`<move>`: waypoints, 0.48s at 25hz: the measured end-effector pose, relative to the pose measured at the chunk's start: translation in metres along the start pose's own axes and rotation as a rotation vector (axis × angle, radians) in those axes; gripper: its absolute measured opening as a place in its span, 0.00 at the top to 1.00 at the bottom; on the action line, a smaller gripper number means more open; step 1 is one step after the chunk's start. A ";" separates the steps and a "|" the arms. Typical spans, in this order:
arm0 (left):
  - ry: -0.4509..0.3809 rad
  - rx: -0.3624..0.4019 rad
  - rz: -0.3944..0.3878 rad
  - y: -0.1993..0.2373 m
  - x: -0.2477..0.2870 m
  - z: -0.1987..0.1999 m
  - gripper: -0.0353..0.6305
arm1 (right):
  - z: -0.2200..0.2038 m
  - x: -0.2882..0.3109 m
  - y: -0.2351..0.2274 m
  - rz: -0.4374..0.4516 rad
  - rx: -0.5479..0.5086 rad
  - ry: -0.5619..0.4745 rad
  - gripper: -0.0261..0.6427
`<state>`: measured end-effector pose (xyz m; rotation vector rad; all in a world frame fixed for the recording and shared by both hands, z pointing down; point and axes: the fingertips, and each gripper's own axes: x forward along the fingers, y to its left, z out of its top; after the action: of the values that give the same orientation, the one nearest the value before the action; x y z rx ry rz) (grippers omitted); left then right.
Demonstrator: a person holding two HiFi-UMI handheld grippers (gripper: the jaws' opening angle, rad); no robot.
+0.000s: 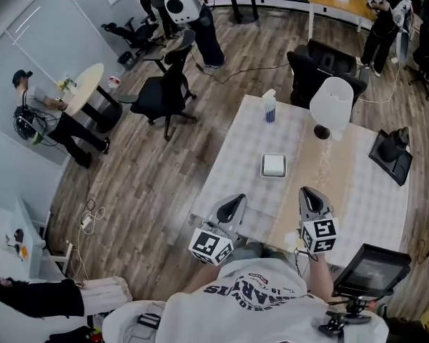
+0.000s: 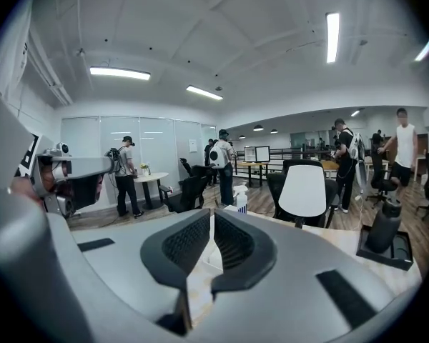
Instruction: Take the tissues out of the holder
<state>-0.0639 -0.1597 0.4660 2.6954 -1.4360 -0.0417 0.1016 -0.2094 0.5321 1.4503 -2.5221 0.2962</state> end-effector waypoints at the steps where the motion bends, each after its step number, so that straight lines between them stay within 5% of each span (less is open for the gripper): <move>1: -0.005 0.000 -0.005 0.004 0.001 0.003 0.94 | 0.005 0.001 0.002 -0.005 -0.006 -0.003 0.95; 12: -0.012 0.001 -0.041 0.036 0.011 0.006 0.94 | -0.004 0.026 0.030 0.005 -0.028 0.066 0.95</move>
<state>-0.0883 -0.1894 0.4633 2.7299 -1.3847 -0.0596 0.0634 -0.2153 0.5419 1.4009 -2.4681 0.3035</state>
